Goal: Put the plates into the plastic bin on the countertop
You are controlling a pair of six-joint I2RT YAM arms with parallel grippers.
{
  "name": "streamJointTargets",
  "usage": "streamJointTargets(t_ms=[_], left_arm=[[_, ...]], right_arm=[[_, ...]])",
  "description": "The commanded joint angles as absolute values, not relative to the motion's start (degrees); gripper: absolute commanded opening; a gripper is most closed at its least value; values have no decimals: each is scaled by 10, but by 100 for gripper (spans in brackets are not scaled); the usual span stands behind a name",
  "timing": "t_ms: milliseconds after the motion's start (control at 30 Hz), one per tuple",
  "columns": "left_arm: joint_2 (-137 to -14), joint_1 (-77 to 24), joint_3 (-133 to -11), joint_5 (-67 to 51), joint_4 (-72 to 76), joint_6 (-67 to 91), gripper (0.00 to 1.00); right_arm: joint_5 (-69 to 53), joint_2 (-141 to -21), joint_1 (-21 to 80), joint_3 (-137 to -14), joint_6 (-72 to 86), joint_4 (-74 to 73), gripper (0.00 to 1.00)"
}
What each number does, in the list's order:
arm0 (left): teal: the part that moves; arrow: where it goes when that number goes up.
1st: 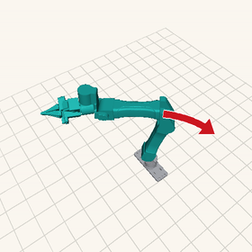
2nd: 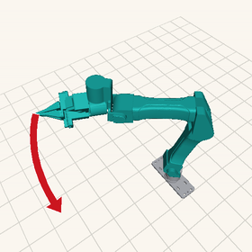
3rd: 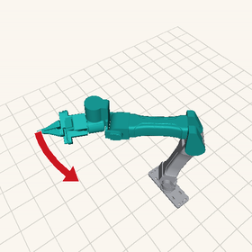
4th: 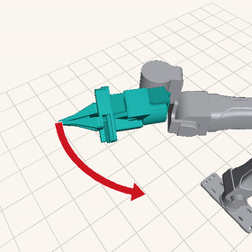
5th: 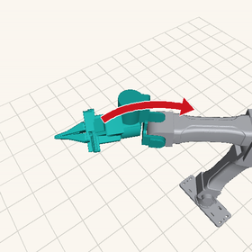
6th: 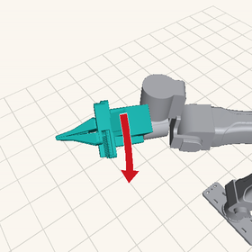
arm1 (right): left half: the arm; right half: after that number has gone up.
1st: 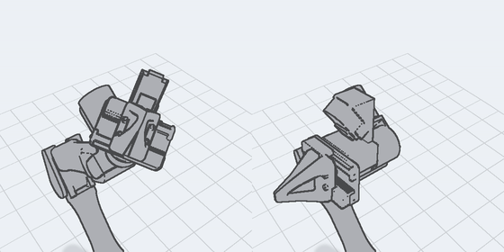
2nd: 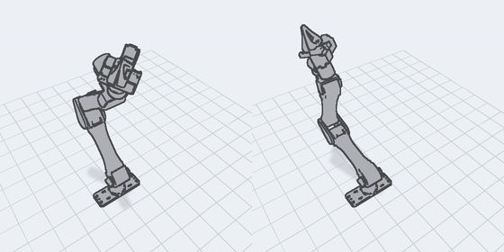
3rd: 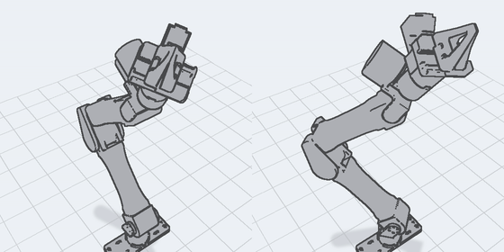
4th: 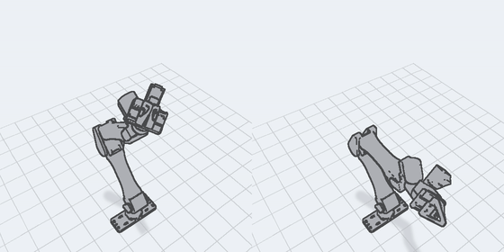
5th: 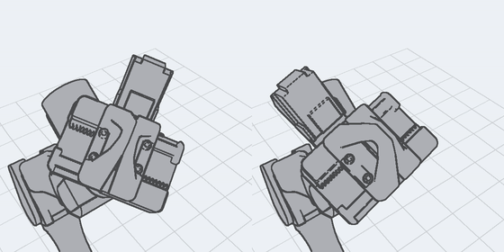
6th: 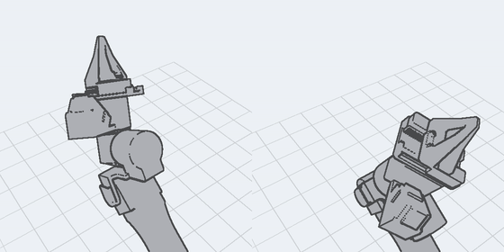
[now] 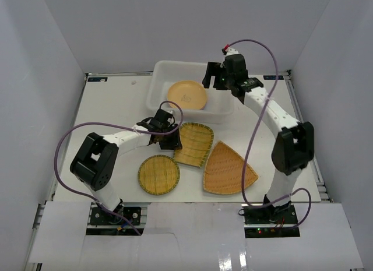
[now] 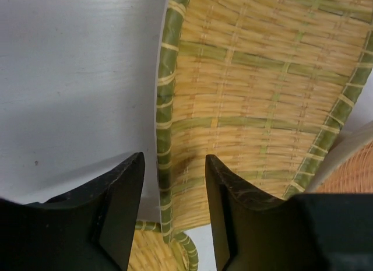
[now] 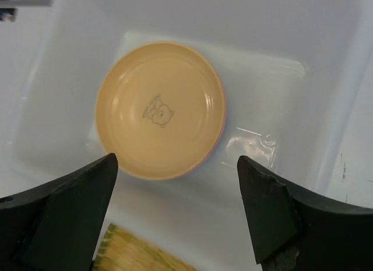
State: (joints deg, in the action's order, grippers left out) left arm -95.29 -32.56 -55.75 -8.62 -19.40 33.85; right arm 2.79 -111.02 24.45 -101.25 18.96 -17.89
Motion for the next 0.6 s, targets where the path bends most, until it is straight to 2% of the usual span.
streamJointTargets(t_ms=[0, 33, 100, 133, 167, 233, 300, 367, 433, 567], left_arm=[[-962, -333, -583, -55, -185, 340, 52], [-964, -334, -583, -53, -182, 341, 48], [-965, -334, -582, -55, -178, 345, 31], [-962, -334, -582, -56, -178, 346, 25], [-958, -334, -578, -55, -178, 347, 13], [-940, -334, -570, -52, -177, 353, 3], [-923, -334, -560, -47, -175, 357, 0], [-893, -334, -552, -50, -170, 361, 0], [-868, -334, -542, -50, -163, 365, 0], [-805, -334, -543, -63, -156, 367, 0]], right_arm=[[11, -948, 245, -860, 193, -84, 88], [11, -918, 245, -816, 198, -69, 87], [13, -830, 245, -725, 205, -32, 85], [11, -773, 245, -636, 207, -18, 84], [11, -746, 245, -596, 208, -18, 84], [9, -665, 245, -494, 209, -39, 87], [10, -608, 245, -440, 211, -67, 100], [31, -520, 245, -386, 221, -118, 91], [57, -450, 245, -369, 233, -158, 90], [77, -389, 245, -352, 280, -251, 90]])
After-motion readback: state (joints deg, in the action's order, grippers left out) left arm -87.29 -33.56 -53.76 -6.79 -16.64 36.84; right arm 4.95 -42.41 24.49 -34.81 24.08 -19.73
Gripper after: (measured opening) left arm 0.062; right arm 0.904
